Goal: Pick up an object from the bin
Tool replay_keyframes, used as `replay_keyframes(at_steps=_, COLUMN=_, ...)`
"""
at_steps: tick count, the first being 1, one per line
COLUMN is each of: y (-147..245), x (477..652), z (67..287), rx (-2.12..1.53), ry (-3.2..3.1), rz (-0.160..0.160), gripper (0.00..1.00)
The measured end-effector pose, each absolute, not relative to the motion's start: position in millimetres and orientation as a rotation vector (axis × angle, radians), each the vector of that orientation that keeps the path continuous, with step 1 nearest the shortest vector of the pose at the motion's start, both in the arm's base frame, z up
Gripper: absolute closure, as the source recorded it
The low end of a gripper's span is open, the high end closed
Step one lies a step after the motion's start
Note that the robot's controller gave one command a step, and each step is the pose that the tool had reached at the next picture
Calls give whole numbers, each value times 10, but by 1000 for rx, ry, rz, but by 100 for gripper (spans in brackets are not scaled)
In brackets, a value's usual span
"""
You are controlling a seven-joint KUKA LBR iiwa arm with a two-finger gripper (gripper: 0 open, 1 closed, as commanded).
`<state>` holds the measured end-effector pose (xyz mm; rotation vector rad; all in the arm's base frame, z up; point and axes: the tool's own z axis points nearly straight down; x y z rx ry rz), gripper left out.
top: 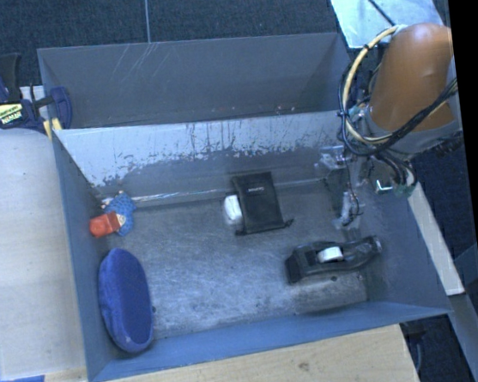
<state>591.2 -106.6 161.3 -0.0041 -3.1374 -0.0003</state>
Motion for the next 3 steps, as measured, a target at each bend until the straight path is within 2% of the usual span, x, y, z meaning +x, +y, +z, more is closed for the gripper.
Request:
replay_keyframes(at_steps=1, y=-613, x=4826, z=879, rx=200, ry=-3124, rz=-2, gripper=0)
replay_keyframes(at_steps=2, y=-609, x=4855, z=887, rx=204, ry=-3131, rz=-1, gripper=100)
replay_keyframes(at_steps=3, y=-790, x=4827, z=2219, rx=308, ry=-3122, rz=-1, gripper=100)
